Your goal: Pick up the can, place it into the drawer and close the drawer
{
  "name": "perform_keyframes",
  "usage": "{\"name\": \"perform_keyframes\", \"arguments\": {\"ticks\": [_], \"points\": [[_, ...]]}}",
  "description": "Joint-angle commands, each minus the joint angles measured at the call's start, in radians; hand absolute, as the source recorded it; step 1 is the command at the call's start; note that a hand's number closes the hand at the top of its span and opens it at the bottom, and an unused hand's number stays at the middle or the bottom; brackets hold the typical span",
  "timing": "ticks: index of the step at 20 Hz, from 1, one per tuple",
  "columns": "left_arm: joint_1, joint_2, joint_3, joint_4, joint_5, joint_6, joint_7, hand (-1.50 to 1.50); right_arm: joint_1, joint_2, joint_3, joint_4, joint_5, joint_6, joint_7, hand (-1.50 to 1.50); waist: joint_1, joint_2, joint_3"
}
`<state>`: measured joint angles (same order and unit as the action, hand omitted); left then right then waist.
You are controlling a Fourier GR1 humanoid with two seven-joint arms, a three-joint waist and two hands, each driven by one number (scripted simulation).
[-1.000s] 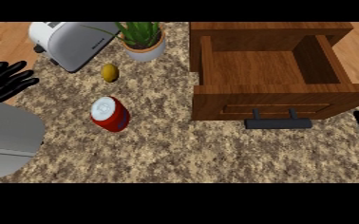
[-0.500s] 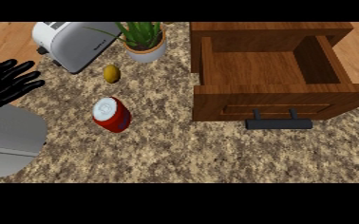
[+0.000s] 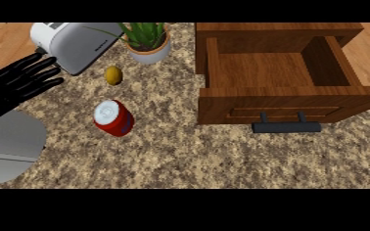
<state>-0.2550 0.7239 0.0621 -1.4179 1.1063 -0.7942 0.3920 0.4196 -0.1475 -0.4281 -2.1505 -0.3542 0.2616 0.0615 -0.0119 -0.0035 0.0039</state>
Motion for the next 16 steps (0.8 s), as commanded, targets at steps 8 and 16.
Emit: {"name": "perform_keyframes", "arguments": {"ticks": [8, 16], "points": [[-0.067, -0.167, 0.005, 0.137, -0.203, -0.021, -0.006, -1.5, -0.01, 0.003, -0.093, 0.025, -0.044, 0.085, 0.011, -1.5, 0.001, 0.004, -0.004], [-0.086, -0.277, 0.014, 0.149, -0.408, 0.002, -0.085, -1.5, -0.014, 0.02, -0.141, -0.039, -0.078, 0.096, 0.081, -1.5, 0.004, 0.003, -0.004]]}}
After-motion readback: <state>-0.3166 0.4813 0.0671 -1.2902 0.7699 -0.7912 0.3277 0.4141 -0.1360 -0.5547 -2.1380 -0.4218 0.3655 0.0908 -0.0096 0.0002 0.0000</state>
